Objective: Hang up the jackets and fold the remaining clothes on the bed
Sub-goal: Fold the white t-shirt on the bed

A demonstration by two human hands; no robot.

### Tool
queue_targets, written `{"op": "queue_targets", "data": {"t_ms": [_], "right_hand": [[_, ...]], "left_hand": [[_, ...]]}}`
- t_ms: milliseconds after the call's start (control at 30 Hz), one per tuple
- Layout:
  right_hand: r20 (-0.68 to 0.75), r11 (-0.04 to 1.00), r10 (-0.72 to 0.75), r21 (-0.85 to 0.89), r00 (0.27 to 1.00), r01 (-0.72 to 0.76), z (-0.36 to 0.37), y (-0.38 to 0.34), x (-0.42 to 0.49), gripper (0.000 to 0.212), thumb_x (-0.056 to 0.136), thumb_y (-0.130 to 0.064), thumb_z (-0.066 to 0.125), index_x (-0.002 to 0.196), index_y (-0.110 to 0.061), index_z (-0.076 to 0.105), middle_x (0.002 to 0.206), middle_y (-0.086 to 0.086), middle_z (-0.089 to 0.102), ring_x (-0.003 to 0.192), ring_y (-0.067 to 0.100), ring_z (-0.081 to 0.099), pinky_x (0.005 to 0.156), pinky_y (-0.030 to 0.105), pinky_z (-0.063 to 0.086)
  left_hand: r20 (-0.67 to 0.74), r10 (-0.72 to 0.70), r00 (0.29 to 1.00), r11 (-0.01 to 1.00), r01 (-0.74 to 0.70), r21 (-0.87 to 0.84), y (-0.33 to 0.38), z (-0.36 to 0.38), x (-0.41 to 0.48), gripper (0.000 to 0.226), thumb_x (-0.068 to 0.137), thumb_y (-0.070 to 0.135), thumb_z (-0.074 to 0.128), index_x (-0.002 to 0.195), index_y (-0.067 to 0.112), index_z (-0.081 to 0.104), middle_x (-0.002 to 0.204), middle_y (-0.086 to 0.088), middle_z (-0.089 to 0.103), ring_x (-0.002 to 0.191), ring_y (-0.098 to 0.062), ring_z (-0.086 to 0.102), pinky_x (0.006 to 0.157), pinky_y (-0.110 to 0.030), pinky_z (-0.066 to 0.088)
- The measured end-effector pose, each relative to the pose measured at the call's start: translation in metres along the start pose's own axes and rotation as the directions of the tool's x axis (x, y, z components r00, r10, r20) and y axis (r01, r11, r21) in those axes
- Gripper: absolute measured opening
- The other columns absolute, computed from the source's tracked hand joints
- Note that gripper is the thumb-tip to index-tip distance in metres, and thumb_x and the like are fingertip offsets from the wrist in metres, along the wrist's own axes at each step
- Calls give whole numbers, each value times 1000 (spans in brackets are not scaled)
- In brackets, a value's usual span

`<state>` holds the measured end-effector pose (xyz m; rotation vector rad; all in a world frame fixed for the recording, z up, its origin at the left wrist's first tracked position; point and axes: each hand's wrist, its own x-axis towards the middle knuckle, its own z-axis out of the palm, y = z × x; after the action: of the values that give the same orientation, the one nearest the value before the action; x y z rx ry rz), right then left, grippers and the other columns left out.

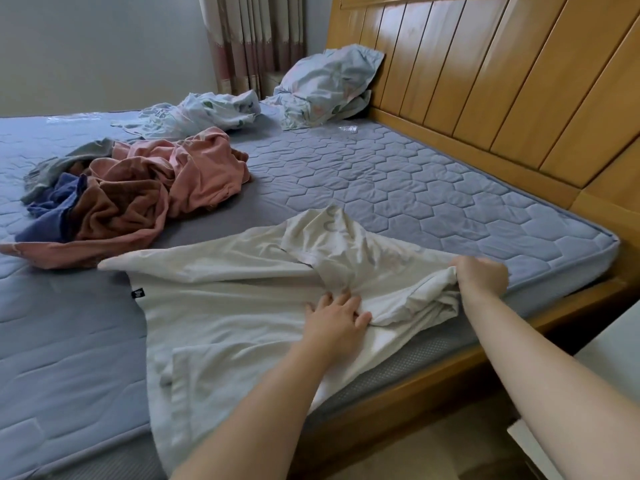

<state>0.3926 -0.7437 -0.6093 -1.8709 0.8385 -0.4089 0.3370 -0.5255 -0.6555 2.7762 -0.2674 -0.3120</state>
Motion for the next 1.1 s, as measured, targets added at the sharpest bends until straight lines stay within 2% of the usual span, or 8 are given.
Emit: {"op": "queue_targets", "data": {"t_ms": [133, 200, 300, 400, 600, 767, 900, 1100], "right_hand": [[353, 674, 201, -727, 914, 132, -2, 7, 26, 61, 76, -43, 59, 122, -2, 56, 127, 16, 56, 112, 31, 56, 84, 31, 46], [432, 499, 157, -811, 888, 306, 1, -5, 28, 43, 83, -36, 58, 114, -7, 57, 126, 14, 57, 111, 30, 57, 87, 33, 46], [507, 444, 6, -774, 862, 452, 18, -22, 30, 22, 90, -29, 51, 102, -11, 55, 119, 11, 59, 110, 31, 57, 81, 33, 43], [594, 511, -57, -673, 803, 534, 48, -21, 43, 36, 90, -36, 50, 111, -8, 55, 118, 16, 60, 108, 33, 57, 77, 33, 43], [747, 662, 159, -566, 646, 491, 73, -22, 70, 54, 71, -50, 76, 100, -7, 64, 92, 7, 62, 78, 21, 58, 63, 26, 42], [811, 720, 230, -514, 539, 466, 70, -43, 85, 42, 78, -43, 73, 101, -9, 66, 79, 2, 61, 60, 14, 55, 48, 23, 39], [833, 699, 10, -402, 553, 591, 70, -103, 95, 43, 81, -47, 69, 98, -7, 65, 95, 10, 66, 84, 23, 63, 61, 26, 41], [737, 466, -475, -253, 481, 848, 50, -265, 118, 39, 77, -43, 74, 76, -16, 46, 87, 6, 57, 87, 28, 56, 65, 34, 40]], "left_hand": [[64, -31, 997, 986, 20, 163, 18, -10, 25, 45, 98, 45, 28, 124, 22, 56, 131, -4, 53, 123, -30, 42, 92, -40, 40], [-52, -42, 998, 986, 50, 161, 22, -25, 39, 39, 99, 38, 34, 112, 16, 63, 117, -6, 61, 110, -28, 54, 82, -34, 42], [-232, -3, 973, 992, 33, 122, 26, -47, 66, 27, 96, 23, 38, 91, 12, 62, 103, -10, 64, 95, -29, 59, 70, -30, 38], [-310, 80, 947, 992, -43, 123, 23, -63, 108, 24, 91, 15, 46, 107, 16, 63, 111, -4, 62, 109, -25, 52, 75, -30, 38], [192, 203, 960, 809, -275, 519, 13, -78, 209, 75, 89, 32, 59, 151, 32, 16, 158, 5, 19, 148, -27, 0, 118, -50, 3], [368, 15, 930, 611, -300, 733, 28, -104, 246, 54, 85, 27, 66, 135, 26, 46, 134, 0, 51, 132, -25, 37, 113, -46, 24], [264, -14, 964, 613, -200, 764, 29, -164, 251, 32, 86, 21, 66, 116, 11, 61, 121, -7, 61, 110, -29, 58, 87, -34, 49], [-62, -70, 996, 791, 93, 605, 46, -320, 224, 43, 84, 43, 67, 107, 7, 63, 95, -7, 62, 90, -25, 59, 71, -30, 42]]}}
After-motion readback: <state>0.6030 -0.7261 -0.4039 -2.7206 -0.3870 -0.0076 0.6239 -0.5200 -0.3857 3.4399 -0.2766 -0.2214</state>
